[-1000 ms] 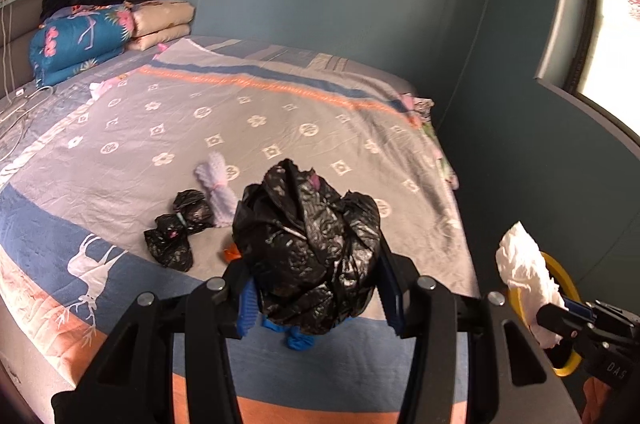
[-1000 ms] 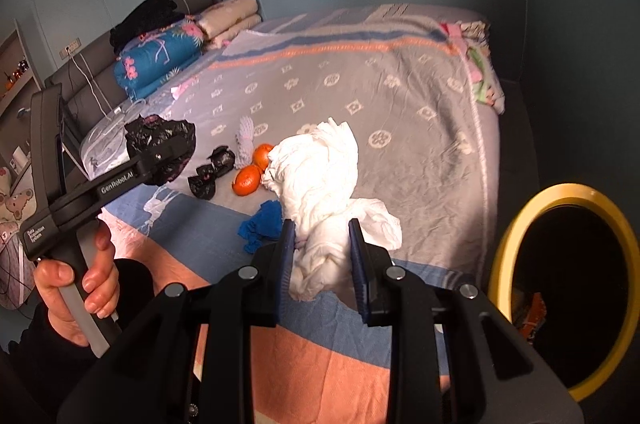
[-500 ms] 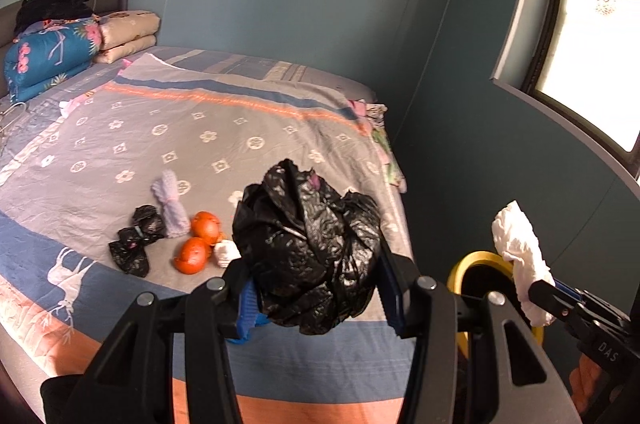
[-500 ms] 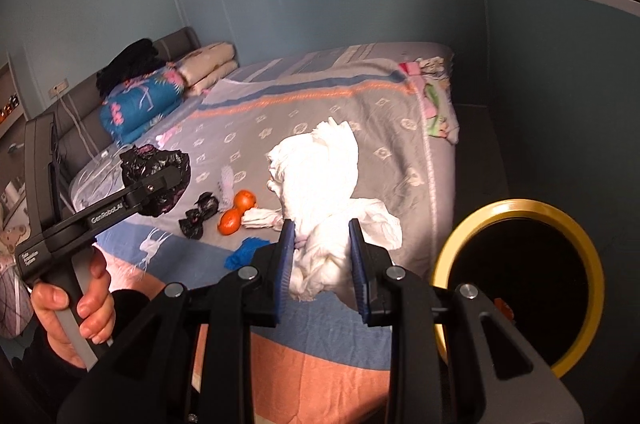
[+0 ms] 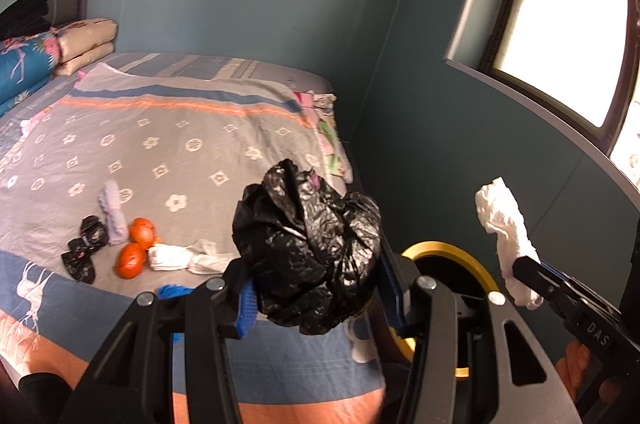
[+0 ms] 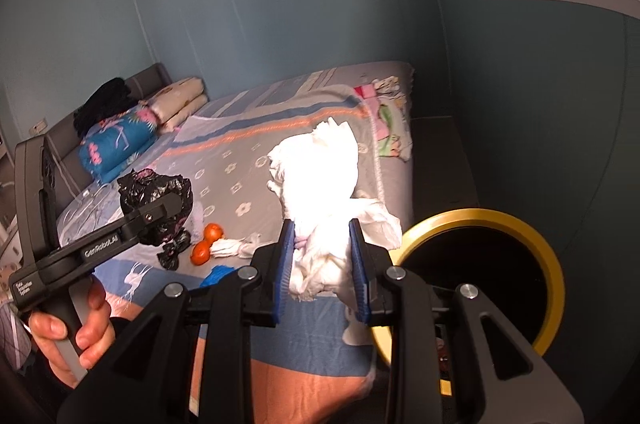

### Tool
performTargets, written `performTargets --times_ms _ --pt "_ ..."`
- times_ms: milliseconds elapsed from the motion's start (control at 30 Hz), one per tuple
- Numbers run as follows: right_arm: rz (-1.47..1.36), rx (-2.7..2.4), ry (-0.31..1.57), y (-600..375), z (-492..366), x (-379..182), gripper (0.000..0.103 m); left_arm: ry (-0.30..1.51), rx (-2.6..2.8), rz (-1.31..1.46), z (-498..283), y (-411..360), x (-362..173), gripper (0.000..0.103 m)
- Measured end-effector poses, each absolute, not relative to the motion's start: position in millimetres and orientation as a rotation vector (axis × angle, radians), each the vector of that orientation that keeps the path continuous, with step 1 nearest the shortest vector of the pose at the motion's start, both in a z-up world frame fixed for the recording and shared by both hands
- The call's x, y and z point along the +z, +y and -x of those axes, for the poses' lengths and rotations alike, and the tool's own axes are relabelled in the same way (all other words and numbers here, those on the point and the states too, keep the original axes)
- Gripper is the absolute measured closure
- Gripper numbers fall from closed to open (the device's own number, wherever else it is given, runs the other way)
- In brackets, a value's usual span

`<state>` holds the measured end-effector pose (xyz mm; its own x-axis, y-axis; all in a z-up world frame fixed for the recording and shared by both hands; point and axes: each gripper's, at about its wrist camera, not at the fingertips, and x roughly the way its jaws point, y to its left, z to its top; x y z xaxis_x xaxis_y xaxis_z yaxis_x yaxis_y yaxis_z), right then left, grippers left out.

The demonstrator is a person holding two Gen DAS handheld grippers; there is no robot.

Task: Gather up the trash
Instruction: 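Lift and carry the black bag and white tissue with both tools over the bin, then open both tools to drop the black bag and white tissue into the bin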

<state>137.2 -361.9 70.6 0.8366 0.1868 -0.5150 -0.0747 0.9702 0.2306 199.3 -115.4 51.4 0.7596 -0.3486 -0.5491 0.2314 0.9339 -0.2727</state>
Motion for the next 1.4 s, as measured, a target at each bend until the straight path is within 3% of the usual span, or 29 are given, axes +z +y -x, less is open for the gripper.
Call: performTargets --times_ms 667,1400 --pt "-0.309 0.0 0.536 -450 -131 63 0.077 0.671 -0.466 0.128 -216 -214 46 0.056" --pt "-0.422 -0.085 0.653 -517 -173 0 0.076 0.812 -0.602 0.067 -250 -301 -25 0.056"
